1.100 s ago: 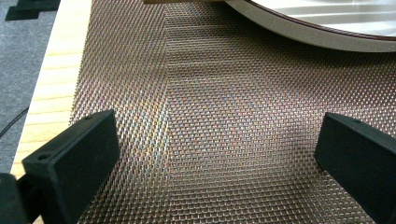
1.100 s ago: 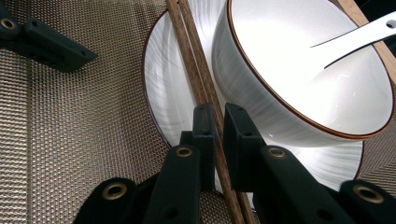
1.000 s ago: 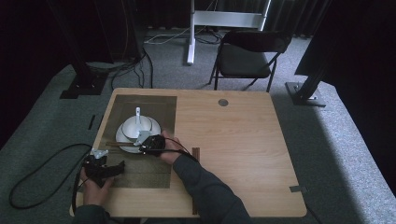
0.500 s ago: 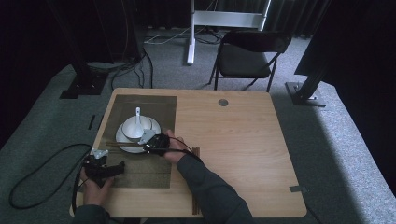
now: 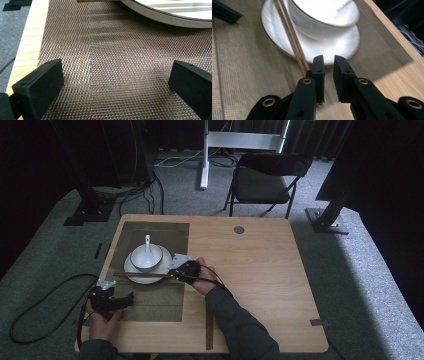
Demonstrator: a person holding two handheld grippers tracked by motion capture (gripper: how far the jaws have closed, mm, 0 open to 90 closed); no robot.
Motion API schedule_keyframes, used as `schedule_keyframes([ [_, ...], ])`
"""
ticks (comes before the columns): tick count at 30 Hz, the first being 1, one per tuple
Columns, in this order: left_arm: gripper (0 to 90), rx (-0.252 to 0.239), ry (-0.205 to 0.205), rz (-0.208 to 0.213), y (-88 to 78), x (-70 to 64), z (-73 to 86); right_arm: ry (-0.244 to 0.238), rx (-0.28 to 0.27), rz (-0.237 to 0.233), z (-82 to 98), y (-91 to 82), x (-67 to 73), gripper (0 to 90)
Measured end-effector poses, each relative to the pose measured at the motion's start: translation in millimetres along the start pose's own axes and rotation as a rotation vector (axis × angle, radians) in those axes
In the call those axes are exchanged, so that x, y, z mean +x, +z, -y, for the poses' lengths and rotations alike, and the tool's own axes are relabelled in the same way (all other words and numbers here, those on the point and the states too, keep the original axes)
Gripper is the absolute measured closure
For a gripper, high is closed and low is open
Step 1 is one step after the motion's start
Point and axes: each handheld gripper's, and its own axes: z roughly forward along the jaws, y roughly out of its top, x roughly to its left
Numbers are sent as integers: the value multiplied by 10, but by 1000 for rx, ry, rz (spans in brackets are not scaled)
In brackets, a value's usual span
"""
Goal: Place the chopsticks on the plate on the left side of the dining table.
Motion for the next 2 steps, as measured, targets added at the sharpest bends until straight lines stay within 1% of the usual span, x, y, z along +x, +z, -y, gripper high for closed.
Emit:
schedule_keyframes([
  [1, 2, 0, 0, 0, 0, 0, 0, 0, 0, 0, 0, 0, 0, 792],
  [2, 2, 0, 0, 0, 0, 0, 0, 31, 7, 26, 119, -114, -81, 780],
])
